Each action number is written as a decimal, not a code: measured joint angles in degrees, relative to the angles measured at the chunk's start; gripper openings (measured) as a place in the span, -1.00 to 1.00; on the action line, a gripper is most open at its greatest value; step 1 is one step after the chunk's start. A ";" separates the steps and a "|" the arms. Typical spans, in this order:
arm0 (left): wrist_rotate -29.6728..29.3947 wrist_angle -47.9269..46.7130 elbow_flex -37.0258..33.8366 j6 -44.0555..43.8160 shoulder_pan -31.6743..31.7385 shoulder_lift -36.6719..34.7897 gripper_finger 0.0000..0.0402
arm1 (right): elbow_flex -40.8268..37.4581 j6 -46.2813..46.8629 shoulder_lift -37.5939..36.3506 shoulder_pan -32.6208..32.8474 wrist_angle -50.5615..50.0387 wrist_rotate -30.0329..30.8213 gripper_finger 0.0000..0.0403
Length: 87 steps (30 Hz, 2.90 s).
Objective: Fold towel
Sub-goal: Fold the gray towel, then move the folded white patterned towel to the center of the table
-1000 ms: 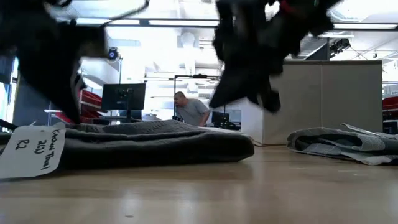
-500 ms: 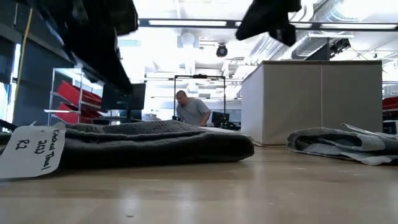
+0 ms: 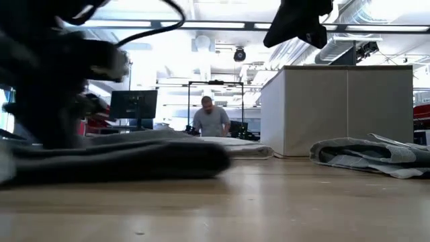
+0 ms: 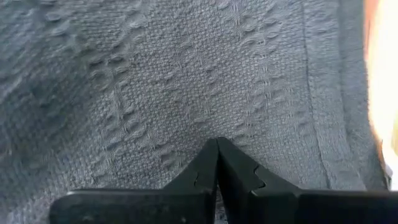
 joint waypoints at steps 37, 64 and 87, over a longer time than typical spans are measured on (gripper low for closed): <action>2.56 -30.08 6.63 -11.23 -7.45 -8.66 -1.00 | 0.07 -4.66 2.79 -10.12 7.13 -8.73 -1.00; -5.41 -29.48 7.96 -30.36 -9.65 -17.23 -1.00 | 37.18 -32.86 46.53 -27.06 -21.40 -2.90 -1.00; -6.29 -29.71 7.98 -25.06 -9.96 -17.23 -1.00 | 34.21 -16.07 46.14 -0.48 -20.84 -16.02 -1.00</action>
